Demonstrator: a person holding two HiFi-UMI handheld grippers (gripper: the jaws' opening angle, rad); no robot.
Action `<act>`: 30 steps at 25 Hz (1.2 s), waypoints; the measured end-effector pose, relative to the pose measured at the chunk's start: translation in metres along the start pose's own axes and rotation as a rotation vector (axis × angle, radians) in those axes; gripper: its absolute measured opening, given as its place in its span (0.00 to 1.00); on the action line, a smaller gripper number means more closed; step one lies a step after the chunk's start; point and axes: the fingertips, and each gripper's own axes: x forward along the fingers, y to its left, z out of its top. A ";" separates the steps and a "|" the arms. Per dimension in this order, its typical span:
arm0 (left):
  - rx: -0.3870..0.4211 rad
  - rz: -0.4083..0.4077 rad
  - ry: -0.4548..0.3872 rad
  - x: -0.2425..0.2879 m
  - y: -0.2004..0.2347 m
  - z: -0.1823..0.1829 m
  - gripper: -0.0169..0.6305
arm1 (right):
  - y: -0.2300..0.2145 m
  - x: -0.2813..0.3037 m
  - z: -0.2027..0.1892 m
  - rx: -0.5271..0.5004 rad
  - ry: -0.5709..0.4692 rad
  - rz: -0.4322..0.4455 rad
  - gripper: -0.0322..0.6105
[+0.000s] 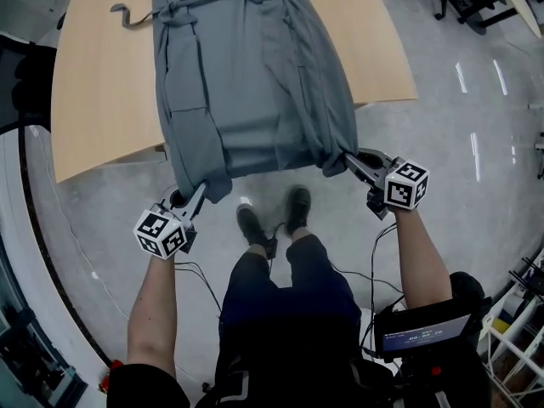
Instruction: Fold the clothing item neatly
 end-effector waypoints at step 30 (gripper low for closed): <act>-0.026 0.123 -0.013 -0.037 -0.028 -0.026 0.29 | 0.038 0.168 -0.010 0.013 -0.058 -0.568 0.35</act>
